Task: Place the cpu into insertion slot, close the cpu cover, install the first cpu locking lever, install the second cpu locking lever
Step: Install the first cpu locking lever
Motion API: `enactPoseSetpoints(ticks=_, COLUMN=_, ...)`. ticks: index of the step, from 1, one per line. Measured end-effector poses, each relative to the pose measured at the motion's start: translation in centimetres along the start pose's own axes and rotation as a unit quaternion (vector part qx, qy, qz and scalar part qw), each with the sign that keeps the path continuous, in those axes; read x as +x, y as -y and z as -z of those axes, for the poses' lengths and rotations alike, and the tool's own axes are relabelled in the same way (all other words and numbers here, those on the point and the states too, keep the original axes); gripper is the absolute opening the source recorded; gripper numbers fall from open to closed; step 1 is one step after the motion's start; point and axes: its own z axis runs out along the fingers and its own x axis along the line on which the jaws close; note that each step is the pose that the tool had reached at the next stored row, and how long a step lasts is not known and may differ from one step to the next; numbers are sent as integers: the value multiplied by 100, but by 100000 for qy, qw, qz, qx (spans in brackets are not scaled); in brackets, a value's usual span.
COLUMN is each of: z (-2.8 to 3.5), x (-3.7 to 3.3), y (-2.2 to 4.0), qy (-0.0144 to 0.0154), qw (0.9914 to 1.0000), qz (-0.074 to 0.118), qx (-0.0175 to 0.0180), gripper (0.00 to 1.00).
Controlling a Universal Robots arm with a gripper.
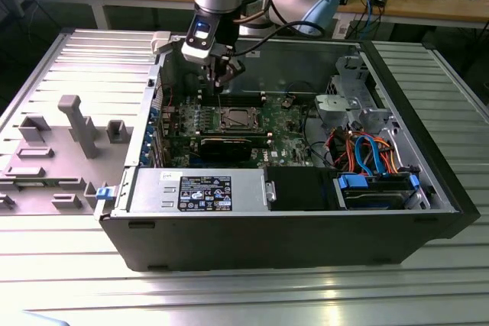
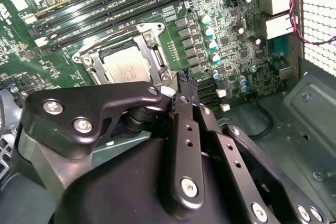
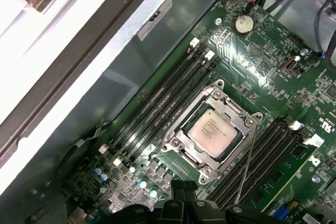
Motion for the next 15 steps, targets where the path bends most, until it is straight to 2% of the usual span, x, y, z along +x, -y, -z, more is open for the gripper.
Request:
enactPoseSetpoints(ticks=6, z=-1, x=37, y=43, qy=12, qw=99993, qz=1159, qx=-2, gripper=11)
enactPoseSetpoints(ticks=9, z=-1, x=42, y=48, qy=25, qw=99973, qz=2331, qx=13, gripper=11)
enactPoseSetpoints(ticks=10, z=-1, x=43, y=49, qy=41, qw=99942, qz=3413, qx=23, gripper=11)
enactPoseSetpoints(ticks=12, z=-1, x=44, y=51, qy=86, qw=99783, qz=6583, qx=52, gripper=11)
enactPoseSetpoints(ticks=14, z=-1, x=45, y=52, qy=104, qw=99688, qz=7892, qx=66, gripper=11)
enactPoseSetpoints(ticks=15, z=-1, x=45, y=52, qy=115, qw=99606, qz=8866, qx=73, gripper=11)
